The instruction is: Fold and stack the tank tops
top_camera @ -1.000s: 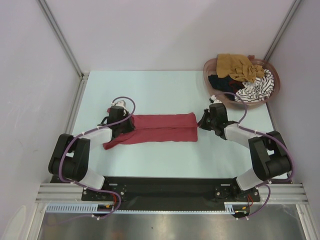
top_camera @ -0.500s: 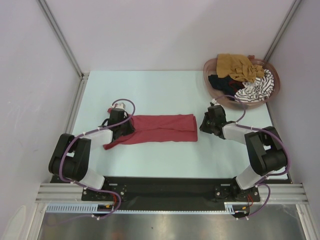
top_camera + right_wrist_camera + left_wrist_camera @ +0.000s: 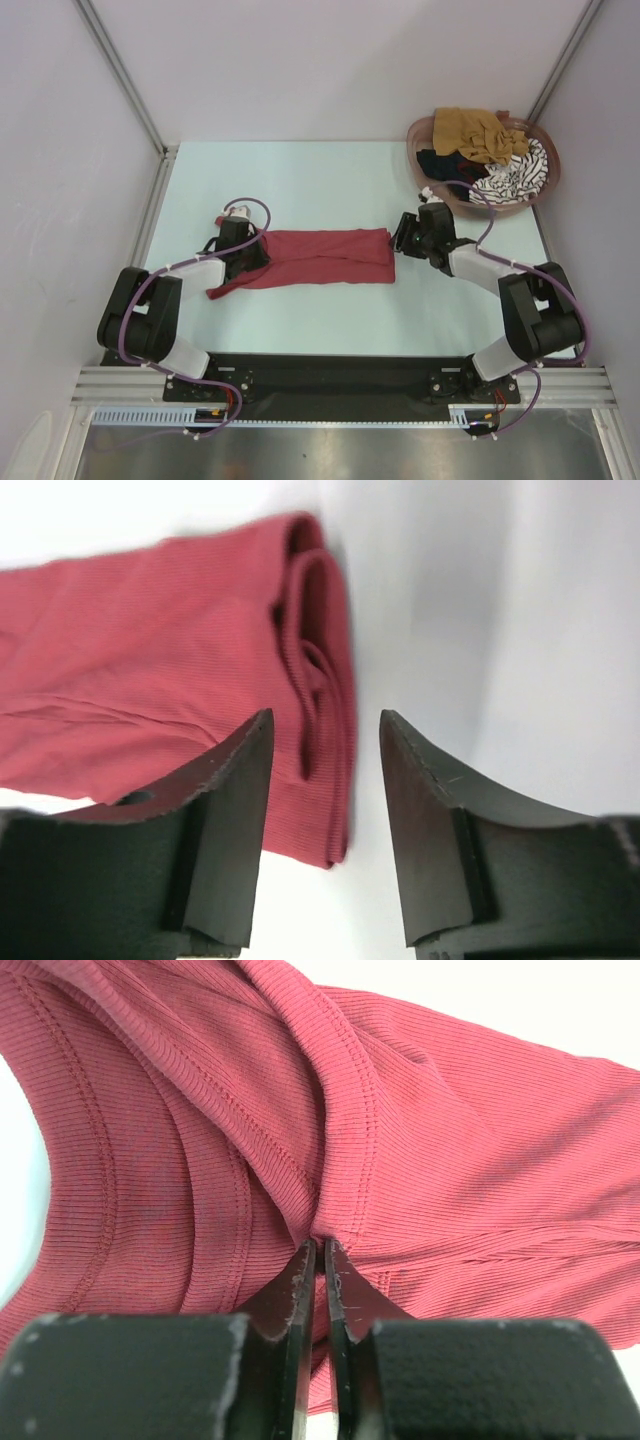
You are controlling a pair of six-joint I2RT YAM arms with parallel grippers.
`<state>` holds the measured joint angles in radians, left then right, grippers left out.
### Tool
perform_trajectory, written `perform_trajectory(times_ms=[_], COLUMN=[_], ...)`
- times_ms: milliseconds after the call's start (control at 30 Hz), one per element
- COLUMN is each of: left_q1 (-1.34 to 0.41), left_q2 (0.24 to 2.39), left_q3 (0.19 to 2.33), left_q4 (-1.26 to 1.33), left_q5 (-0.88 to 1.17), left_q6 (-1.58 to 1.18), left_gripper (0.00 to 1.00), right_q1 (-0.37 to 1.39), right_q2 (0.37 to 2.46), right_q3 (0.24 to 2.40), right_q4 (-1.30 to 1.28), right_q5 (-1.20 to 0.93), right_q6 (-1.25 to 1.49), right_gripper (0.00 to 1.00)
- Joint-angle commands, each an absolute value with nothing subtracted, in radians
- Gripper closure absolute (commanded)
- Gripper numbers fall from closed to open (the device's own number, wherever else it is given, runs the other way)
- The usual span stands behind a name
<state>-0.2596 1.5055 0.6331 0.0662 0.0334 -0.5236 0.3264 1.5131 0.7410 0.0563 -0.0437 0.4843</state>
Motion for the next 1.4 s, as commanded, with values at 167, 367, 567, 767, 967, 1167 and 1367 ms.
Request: perform_trajectory(times_ms=[167,367,567,767,967,1167,1367], left_q1=[-0.264,-0.265,-0.265,-0.262,-0.186,-0.068,-0.005], left_q2=[1.444,1.378,1.276,1.204,1.219,1.311,1.472], left_q3=[0.618,0.586,0.554,0.554,0.643,0.837,1.026], left_q4=[0.080,0.087,0.071,0.014,-0.070,-0.211,-0.287], left_q5=[0.020,0.003,-0.061,-0.158,-0.184,-0.233,-0.189], left_q6=[-0.528,-0.541,-0.546,-0.554,-0.557,-0.560,-0.597], left_gripper=[0.78,0.67,0.58,0.49,0.36,0.16,0.00], right_q1=[0.337,0.337,0.336,0.331,0.324,0.319,0.319], right_q2=[1.641,1.701,1.749,1.773,1.770,1.747,1.743], right_q3=[0.884,0.877,0.882,0.882,0.876,0.854,0.845], right_q4=[0.038,0.048,0.058,0.058,0.057,0.084,0.095], right_q5=[-0.107,-0.106,-0.121,-0.144,-0.147,-0.161,-0.170], right_q6=[0.486,0.488,0.488,0.489,0.488,0.489,0.489], right_gripper=[0.47,0.46,0.49,0.65,0.97,1.00,1.00])
